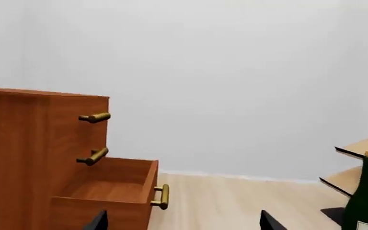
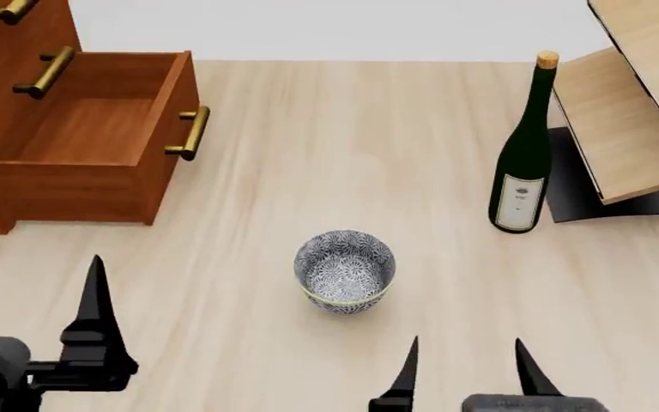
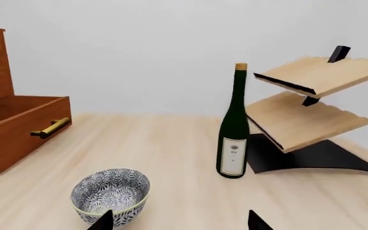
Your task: Close the bottom drawer of the cabinet and open the top drawer.
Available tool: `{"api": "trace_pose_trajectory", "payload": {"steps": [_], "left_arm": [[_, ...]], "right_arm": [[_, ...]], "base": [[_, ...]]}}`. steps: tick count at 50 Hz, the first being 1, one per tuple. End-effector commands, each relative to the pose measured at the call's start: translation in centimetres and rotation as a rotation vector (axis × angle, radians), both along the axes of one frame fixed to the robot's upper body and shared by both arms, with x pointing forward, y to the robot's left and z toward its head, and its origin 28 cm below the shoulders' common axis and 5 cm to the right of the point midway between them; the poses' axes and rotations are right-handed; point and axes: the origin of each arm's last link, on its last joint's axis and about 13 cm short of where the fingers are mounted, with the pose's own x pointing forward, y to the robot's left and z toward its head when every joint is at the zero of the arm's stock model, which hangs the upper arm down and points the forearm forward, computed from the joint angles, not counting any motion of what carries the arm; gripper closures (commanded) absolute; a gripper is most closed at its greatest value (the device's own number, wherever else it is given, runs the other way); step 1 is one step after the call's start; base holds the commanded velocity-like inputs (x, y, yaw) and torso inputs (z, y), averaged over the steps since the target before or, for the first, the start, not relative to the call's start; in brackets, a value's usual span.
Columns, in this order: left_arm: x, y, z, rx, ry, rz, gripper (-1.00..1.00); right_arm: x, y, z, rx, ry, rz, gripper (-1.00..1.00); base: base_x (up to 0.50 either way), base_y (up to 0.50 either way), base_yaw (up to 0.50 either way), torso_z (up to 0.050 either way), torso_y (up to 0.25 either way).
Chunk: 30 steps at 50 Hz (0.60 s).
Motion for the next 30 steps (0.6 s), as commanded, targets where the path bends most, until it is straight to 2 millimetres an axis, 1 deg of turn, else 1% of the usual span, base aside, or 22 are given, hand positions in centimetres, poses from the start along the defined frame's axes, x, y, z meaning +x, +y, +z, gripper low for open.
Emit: {"api": "trace_pose_trajectory", "payload": {"steps": [1,8,13,15,20,22,30], "left_arm": [[1.6,0.7,6.4,0.012,-0.138,-0.035,-1.00],[2.3,0.9,9.2,0.047,-0.187,-0.049,-1.00],[2.8,1.1,11.5,0.053,-0.221,-0.050,-1.00],[3.0,1.2,12.1,0.079,-0.233,-0.039,-1.00],[3.3,1.4,13.8,0.080,-0.245,-0.035,-1.00],[3.5,1.6,14.7,0.084,-0.254,-0.002,-1.00],[3.3,1.7,17.7,0.069,-0.320,-0.035,-1.00]], "right_arm": [[1.3,-1.1,3.3,-0.016,-0.050,-0.033,-1.00],[1.7,-1.4,4.9,-0.016,-0.073,-0.042,-1.00],[2.2,-1.9,6.3,-0.034,-0.090,-0.057,-1.00],[2.4,-2.0,6.7,-0.033,-0.095,-0.053,-1.00],[2.9,-2.2,8.1,-0.032,-0.124,-0.042,-1.00],[3.1,-2.3,8.4,-0.042,-0.119,-0.047,-1.00],[3.5,-2.3,9.6,-0.037,-0.140,-0.031,-1.00]], "base": [[0.00,0.00,0.00,0.050,0.000],[0.00,0.00,0.00,0.048,0.000],[0.00,0.00,0.00,0.000,0.000],[0.00,0.00,0.00,0.000,0.000],[0.00,0.00,0.00,0.000,0.000],[0.00,0.00,0.00,0.000,0.000],[0.00,0.00,0.00,0.000,0.000]]}}
